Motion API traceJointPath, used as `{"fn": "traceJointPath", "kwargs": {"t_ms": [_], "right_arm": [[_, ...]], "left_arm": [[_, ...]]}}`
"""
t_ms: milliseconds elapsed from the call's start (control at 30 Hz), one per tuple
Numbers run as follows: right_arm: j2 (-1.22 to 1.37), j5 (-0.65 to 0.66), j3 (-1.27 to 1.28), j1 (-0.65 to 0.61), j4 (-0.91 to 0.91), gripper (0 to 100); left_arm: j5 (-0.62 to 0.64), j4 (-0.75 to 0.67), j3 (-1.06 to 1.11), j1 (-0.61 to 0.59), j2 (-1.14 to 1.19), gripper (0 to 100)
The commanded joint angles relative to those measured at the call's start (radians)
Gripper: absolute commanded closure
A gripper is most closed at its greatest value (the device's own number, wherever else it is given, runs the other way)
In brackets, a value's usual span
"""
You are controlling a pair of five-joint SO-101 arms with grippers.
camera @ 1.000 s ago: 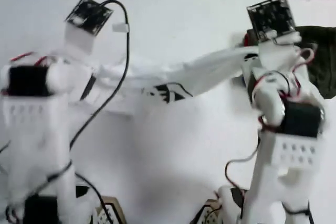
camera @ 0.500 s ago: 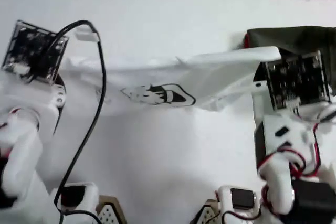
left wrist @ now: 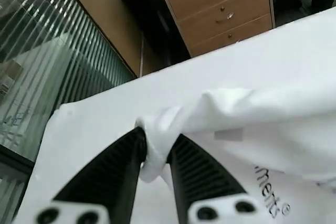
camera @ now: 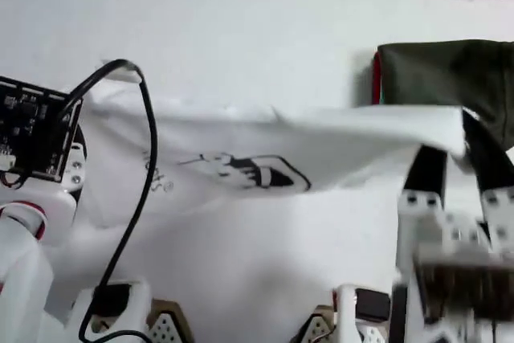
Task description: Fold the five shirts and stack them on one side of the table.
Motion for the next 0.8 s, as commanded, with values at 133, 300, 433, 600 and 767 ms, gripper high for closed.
{"fn": "traceJointPath", "kwargs": {"t_ms": [133, 300, 433, 600, 767], "right_arm": [[-0.018, -0.008, -0.028, 0.024, -0.028, 98.1], [-0.019, -0.006, -0.031, 0.024, -0.028, 98.1], [-0.036, -0.005, -0.037, 0.024, -0.025, 98.1], [-0.108, -0.008, -0.032, 0.025, -0.007, 98.1], [-0.139, -0.006, -0.029, 0.025, -0.007, 98.1]], "left_arm": [[0.034, 0.008, -0.143, -0.011, -0.002, 97], [0.034, 0.008, -0.148, -0.011, -0.006, 97], [0.037, 0.009, -0.150, -0.011, -0.008, 97], [0.037, 0.009, -0.151, -0.011, -0.009, 97], [0.038, 0.009, -0.157, -0.011, -0.009, 97]]}}
